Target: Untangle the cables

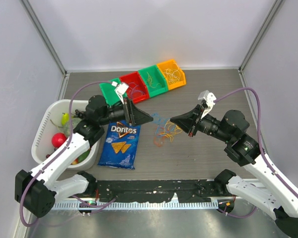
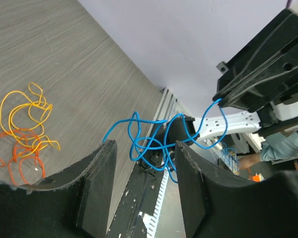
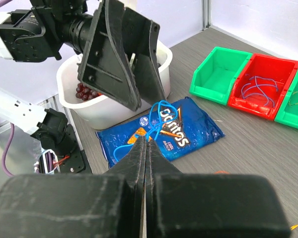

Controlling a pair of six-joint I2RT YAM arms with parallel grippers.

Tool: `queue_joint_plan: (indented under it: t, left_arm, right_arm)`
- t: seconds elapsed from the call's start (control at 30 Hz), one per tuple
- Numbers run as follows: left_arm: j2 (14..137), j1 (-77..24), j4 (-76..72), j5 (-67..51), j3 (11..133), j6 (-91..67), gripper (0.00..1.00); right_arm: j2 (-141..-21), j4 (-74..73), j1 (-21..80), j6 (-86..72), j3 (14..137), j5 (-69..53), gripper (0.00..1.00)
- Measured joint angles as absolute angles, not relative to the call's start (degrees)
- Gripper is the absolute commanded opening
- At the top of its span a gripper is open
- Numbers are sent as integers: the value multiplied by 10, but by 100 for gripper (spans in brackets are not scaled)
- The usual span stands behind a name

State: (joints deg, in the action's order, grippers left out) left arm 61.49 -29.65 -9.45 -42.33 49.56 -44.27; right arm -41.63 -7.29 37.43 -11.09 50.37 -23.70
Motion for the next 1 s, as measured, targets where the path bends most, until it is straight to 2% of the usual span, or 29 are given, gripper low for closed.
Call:
queue_joint_plan:
  t: [0.17, 0.33, 0.4, 0.47, 0.53, 0.6, 0.67, 0.7, 0.77, 0.8, 1.0]
  left_arm:
    - [622, -324, -61, -397, 497, -416, 43]
    - [628, -338, -46, -379, 510, -398, 22]
    - [628, -342, -37, -368, 517, -389, 8]
    - [628, -344, -29, -356, 523, -381, 0]
    - [624, -345, -23, -340, 524, -369, 0]
    - [614, -345, -13, -325, 524, -356, 0]
    - [596, -345, -5, -311, 524, -343, 0]
    - [586, -345, -1, -307, 525, -339, 0]
    - [573, -345, 10, -303, 533, -332, 0]
    - [569, -345, 15, -300, 540, -327, 0]
    - [567, -345, 42, -295, 581, -323, 0]
  right_arm:
    - [-416, -73, 374, -111, 504, -237, 1]
    - [-412, -73, 374, -111, 504, -237, 1]
    - [-407, -73, 374, -111, 504, -237, 1]
    - [-403, -73, 374, -111, 504, -237, 1]
    - [-401, -74, 374, -111, 504, -237, 1]
    - [-400, -78, 374, -112, 504, -234, 7]
    - [-399, -87, 374, -114, 502, -224, 20]
    - [-397, -91, 374, -118, 500, -215, 33]
    - [-394, -99, 375, -128, 491, -190, 45]
    - [-394, -105, 375, -132, 484, -176, 55]
    - [-412, -116, 374, -166, 449, -148, 70]
